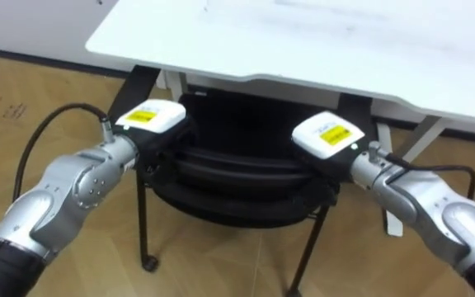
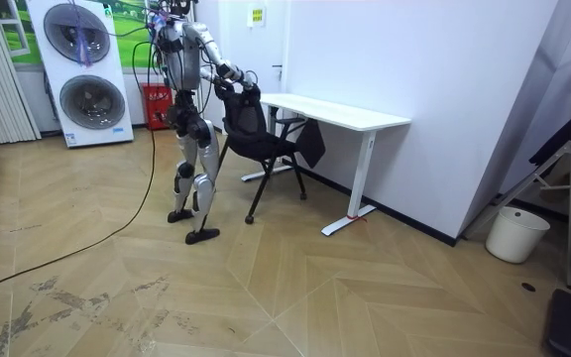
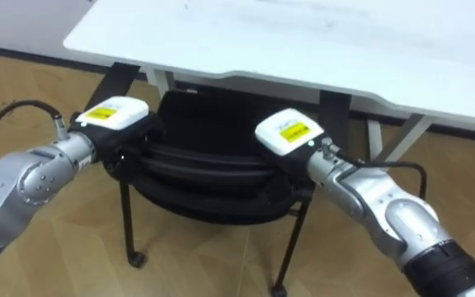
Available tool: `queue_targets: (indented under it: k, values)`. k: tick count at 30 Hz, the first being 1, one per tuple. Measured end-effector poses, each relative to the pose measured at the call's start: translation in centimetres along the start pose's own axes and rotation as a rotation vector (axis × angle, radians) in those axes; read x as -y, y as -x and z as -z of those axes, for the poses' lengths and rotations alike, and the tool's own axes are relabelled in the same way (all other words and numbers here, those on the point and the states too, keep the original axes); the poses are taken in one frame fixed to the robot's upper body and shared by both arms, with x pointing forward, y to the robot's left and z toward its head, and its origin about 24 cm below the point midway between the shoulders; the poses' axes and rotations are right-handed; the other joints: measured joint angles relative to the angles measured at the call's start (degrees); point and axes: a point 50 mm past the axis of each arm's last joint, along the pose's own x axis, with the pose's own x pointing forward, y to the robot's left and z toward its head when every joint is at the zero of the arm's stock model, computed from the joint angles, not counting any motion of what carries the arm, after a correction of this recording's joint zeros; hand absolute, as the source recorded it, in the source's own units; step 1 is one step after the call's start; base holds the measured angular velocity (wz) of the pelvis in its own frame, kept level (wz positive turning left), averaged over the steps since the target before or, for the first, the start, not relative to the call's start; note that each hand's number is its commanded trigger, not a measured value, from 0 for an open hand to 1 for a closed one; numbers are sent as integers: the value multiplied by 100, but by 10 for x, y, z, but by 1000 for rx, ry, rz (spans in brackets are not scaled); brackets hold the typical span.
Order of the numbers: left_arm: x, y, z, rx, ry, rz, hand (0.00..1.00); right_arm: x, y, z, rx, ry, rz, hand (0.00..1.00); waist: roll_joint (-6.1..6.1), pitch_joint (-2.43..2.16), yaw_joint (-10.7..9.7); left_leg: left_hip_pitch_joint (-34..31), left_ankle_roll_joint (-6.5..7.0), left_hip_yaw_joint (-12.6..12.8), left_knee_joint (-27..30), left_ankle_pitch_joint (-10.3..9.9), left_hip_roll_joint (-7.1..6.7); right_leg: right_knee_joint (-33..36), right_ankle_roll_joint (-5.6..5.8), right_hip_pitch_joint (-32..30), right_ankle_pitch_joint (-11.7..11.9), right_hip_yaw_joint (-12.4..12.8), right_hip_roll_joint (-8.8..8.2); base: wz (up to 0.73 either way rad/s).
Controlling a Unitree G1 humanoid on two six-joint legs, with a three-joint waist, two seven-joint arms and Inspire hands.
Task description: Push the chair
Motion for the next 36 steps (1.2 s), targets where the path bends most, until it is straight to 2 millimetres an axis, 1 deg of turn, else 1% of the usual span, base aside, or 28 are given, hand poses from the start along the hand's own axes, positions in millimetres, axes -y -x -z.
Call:
queue_targets:
  k: [1,4,6,8,11,13,15,16,17,18,19,20,21,22,23,24,25,26,27,28,29,30,31,32,33,35,36]
  values:
    - [1,0,0,-2,7,-5,100,0,0,0,-1,0,3,100,9,-2,-14,1,0,39,4,0,15,-65,-1,50,0,-26,12,13]
    - [7,1,-1,-10,12,-13,100,-1,0,0,-1,0,-7,100,63,4,-144,12,-2,226,93,-2,80,-138,-8,192,-6,-160,30,19]
    - [9,1,-1,-15,18,-7,100,-3,0,0,-4,-4,-13,100,69,8,-151,-3,-6,425,235,-4,143,-156,-43,263,-27,-170,56,11]
    - [16,1,-1,-22,34,6,100,-7,-2,-1,-4,-6,-26,100,85,11,-232,-9,-7,743,454,-5,256,-129,-104,342,-92,-256,78,14]
    - [24,2,-1,-30,58,25,100,-11,-3,-2,-1,-14,-41,100,115,21,-254,-26,-11,952,805,-7,354,-10,-176,437,-216,-284,95,3]
    - [30,2,0,-39,73,49,100,-14,-4,-4,1,-20,-53,100,124,20,-236,-21,-11,1078,1044,-7,400,238,-248,426,-416,-191,94,-5]
    - [32,4,0,-42,80,49,100,-14,-3,-5,8,-19,-53,100,141,14,-235,-10,-10,1073,1056,-6,429,403,-304,350,-521,-161,115,-12]
    - [32,6,1,-48,82,52,100,-13,-4,-6,10,-16,-50,100,150,9,-193,-5,-11,1087,1072,-6,458,532,-354,265,-571,-77,145,-38]
    - [34,10,2,-56,83,52,100,-12,-4,-8,15,-12,-44,100,155,14,-135,-42,-6,1116,1238,2,484,594,-395,225,-592,102,183,-46]
    - [36,12,2,-60,84,54,100,-13,-4,-9,19,-14,-45,100,161,14,-113,-130,6,1065,1408,24,468,600,-421,274,-591,200,197,-54]
    - [42,13,0,-59,97,63,100,-14,-2,-8,26,-6,-52,100,104,29,-29,-216,34,907,1297,-182,231,588,-428,315,-590,450,172,-36]
    - [43,13,-3,-52,103,62,100,-14,1,-6,26,3,-54,100,117,17,-3,-234,71,846,1021,-217,46,571,-420,310,-585,500,128,-47]
    - [43,13,-7,-37,109,57,100,-13,5,-2,28,16,-53,100,144,10,47,-267,73,747,285,-75,-207,552,-386,250,-566,636,103,-57]
    - [41,15,-7,-31,105,51,100,-11,6,-1,27,22,-37,100,187,-12,75,-298,185,650,-253,400,-379,576,-360,137,-567,773,117,-74]
    - [37,17,-6,-28,95,46,100,-10,6,-2,29,22,-20,100,209,-56,59,-188,354,626,-442,767,-422,578,-305,110,-596,915,142,-60]
    - [35,18,-6,-27,89,46,100,-10,6,-2,30,22,-17,100,165,-55,39,-123,388,736,-534,793,-421,541,-279,119,-597,969,125,-50]
    - [34,19,-5,-26,80,43,100,-8,6,-3,34,24,-12,100,123,-53,47,-30,437,858,-687,825,-433,429,-240,141,-549,1062,100,-41]
    - [31,20,-4,-27,69,37,100,-7,5,-4,35,24,-4,100,123,-54,-16,-10,473,902,-706,825,-441,303,-207,176,-474,1063,92,-34]
    - [30,21,-4,-27,64,35,100,-6,5,-4,36,24,2,100,122,-54,-94,-11,489,902,-701,814,-451,235,-185,206,-446,1071,80,-17]
    - [29,21,-4,-28,59,30,100,-4,5,-4,35,30,7,100,122,-54,-205,-9,526,940,-694,786,-465,172,-135,226,-411,1113,42,-22]
    - [26,22,-4,-30,57,21,100,-2,5,-4,31,32,17,100,118,-52,-227,-8,560,1079,-697,747,-462,148,-121,187,-403,1254,26,-36]
    - [24,22,-5,-31,53,17,100,0,6,-3,28,35,22,100,118,-52,-231,-9,575,1139,-698,721,-460,145,-117,161,-401,1299,20,-56]
    - [23,22,-6,-29,48,15,100,1,6,-2,24,35,27,100,122,-51,-257,-5,604,1252,-698,680,-460,140,-95,129,-392,1392,33,-54]
    - [22,23,-7,-28,47,13,100,2,6,-2,24,35,26,100,122,-51,-293,21,631,1354,-694,623,-448,122,-66,126,-376,1433,29,-51]
    - [22,23,-7,-28,46,13,100,2,6,-2,25,36,22,100,121,-51,-300,39,638,1404,-692,591,-440,114,-50,127,-367,1455,26,-47]
    - [20,23,-7,-26,40,16,100,3,6,-3,28,38,17,100,134,-44,-397,99,680,1579,-681,489,-431,114,-23,129,-352,1452,-2,-45]
    - [20,23,-7,-26,39,18,100,3,6,-3,29,39,18,100,139,-41,-416,119,694,1642,-682,468,-424,124,-14,122,-350,1441,-16,-47]
